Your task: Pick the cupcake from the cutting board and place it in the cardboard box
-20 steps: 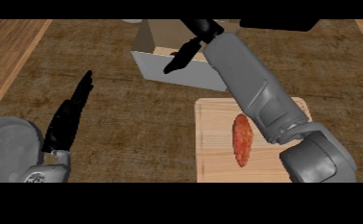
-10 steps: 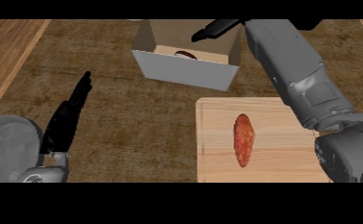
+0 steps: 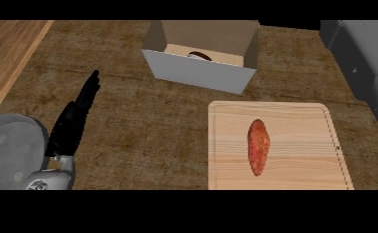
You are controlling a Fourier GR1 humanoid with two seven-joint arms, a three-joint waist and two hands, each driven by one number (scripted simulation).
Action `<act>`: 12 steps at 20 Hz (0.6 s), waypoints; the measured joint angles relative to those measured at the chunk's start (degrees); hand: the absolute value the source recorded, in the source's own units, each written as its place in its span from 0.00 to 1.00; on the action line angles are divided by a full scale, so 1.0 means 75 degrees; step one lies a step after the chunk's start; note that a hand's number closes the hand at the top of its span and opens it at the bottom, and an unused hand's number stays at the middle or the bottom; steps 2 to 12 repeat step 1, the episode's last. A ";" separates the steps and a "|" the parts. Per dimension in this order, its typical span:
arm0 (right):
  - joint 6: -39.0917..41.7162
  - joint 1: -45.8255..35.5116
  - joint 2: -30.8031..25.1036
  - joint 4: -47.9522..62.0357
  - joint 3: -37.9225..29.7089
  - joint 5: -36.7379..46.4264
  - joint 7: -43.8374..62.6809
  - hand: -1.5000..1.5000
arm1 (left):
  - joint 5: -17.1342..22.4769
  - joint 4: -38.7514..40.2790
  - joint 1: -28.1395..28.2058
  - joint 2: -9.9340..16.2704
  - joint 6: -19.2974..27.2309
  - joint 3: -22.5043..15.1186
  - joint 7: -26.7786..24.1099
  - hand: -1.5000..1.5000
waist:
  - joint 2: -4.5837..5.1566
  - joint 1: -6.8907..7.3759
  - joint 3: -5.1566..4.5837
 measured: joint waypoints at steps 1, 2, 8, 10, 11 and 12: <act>0.0137 0.0074 -0.0136 -0.0009 -0.0008 -0.0002 -0.0065 0.00 | 0.0009 0.0006 0.0024 -0.0001 -0.0004 0.0003 -0.0038 0.50 | 0.0016 0.0027 0.0001; 0.0137 0.0074 -0.0136 -0.0009 -0.0008 -0.0002 -0.0065 0.00 | 0.0009 0.0006 0.0024 -0.0001 -0.0004 0.0003 -0.0038 0.50 | 0.0016 0.0027 0.0001; 0.0137 0.0074 -0.0136 -0.0009 -0.0008 -0.0002 -0.0065 0.00 | 0.0009 0.0006 0.0024 -0.0001 -0.0004 0.0003 -0.0038 0.50 | 0.0016 0.0027 0.0001; 0.0137 0.0074 -0.0136 -0.0009 -0.0008 -0.0002 -0.0065 0.00 | 0.0009 0.0006 0.0024 -0.0001 -0.0004 0.0003 -0.0038 0.50 | 0.0016 0.0027 0.0001; 0.0137 0.0074 -0.0136 -0.0009 -0.0008 -0.0002 -0.0065 0.00 | 0.0009 0.0006 0.0024 -0.0001 -0.0004 0.0003 -0.0038 0.50 | 0.0016 0.0027 0.0001; 0.0137 0.0074 -0.0136 -0.0009 -0.0008 -0.0002 -0.0065 0.00 | 0.0009 0.0006 0.0024 -0.0001 -0.0004 0.0003 -0.0038 0.50 | 0.0016 0.0027 0.0001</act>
